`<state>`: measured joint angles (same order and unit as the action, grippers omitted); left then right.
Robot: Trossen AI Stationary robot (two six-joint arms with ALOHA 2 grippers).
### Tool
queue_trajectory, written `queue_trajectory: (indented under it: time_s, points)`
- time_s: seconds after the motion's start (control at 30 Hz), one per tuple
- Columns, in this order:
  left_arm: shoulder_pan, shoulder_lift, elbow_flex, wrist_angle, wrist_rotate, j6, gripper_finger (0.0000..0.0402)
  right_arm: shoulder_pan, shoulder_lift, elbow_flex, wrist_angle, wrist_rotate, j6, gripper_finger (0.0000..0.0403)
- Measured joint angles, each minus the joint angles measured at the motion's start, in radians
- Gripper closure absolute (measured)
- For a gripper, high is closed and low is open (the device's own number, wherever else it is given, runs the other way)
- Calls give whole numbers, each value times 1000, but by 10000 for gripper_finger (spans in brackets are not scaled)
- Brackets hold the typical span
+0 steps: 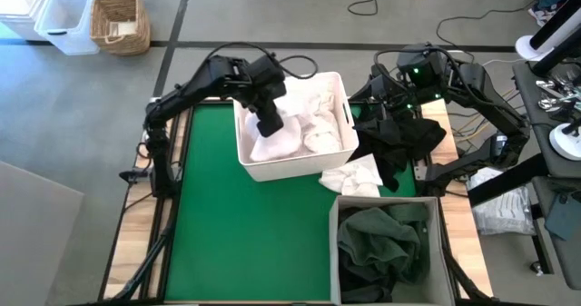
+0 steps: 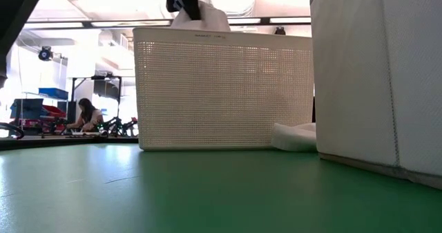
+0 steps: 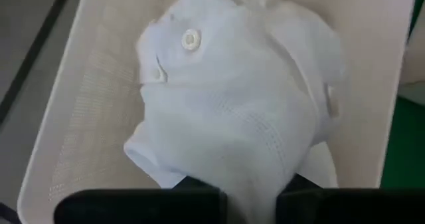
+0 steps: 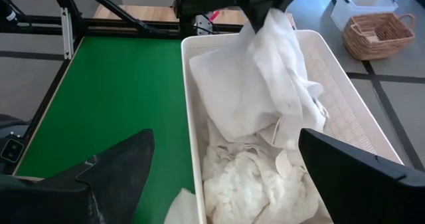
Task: Pick and place trash into bin
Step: Put the left white cloth into the white plastic storage bin
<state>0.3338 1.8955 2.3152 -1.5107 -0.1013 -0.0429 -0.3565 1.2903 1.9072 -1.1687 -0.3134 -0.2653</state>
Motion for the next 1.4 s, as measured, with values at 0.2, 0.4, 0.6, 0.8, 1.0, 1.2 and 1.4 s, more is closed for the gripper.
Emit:
queue_trajectory:
  time_s: [0.2,0.4,0.6,0.8,1.0,1.2,1.4]
  points:
    - [-14,25,-20,-9,31,11,401,0,0,0,0,0,3,35]
    - [-21,30,-82,-8,38,17,401,0,0,0,0,0,4,35]
    - [-21,29,-173,3,40,21,401,0,0,0,0,0,11,35]
    - [-21,27,-262,61,41,27,401,0,0,0,0,0,11,35]
    - [-21,25,-328,104,42,38,401,0,0,0,0,0,11,35]
    - [-21,24,-390,158,42,45,401,0,0,0,0,0,18,35]
    - [-21,23,-428,190,59,48,384,0,0,0,0,0,22,35]
